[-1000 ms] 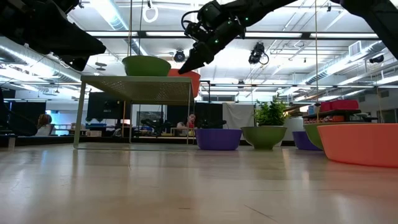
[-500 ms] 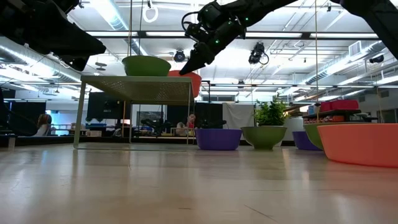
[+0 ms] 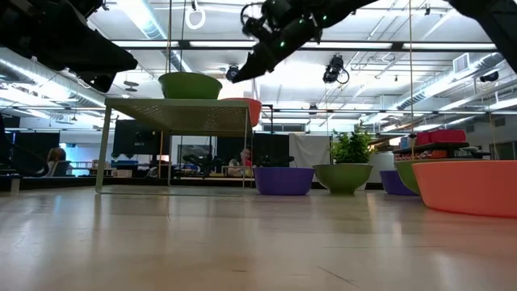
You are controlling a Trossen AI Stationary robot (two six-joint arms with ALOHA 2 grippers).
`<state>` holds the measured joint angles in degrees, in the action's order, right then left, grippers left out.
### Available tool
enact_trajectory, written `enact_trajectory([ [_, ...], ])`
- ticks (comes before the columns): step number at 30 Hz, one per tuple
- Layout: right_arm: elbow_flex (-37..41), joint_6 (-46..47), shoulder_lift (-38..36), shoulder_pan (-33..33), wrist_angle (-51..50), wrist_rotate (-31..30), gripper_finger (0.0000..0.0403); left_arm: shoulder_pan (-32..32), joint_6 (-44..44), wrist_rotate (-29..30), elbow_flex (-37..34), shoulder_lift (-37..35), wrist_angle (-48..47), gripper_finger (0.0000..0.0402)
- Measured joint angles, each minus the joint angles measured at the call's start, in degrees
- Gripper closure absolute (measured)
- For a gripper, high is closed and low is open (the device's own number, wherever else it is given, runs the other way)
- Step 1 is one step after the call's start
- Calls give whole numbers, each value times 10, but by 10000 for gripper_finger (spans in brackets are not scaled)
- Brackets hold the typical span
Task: Pick & Place Mini bowls
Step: Stack the bottom right blue bowl on the other blue bowl on the shelf
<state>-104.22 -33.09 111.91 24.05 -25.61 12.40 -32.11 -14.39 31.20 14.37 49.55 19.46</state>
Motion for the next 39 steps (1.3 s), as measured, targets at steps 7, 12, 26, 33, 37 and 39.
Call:
enact_trajectory([
  [7,0,67,-68,-22,-142,-16,267,0,0,-7,0,0,0,349],
  [12,0,129,-98,-74,-318,-16,293,0,0,-7,0,0,0,349],
  [26,261,415,-246,-389,-309,-141,377,0,9,-8,0,0,0,349],
  [33,405,631,-307,-514,-234,-143,395,1,67,20,0,0,11,349],
  [37,464,806,-314,-564,-216,-88,395,8,122,30,0,0,40,349],
  [39,486,880,-314,-583,-201,-42,391,15,148,30,0,0,59,349],
])
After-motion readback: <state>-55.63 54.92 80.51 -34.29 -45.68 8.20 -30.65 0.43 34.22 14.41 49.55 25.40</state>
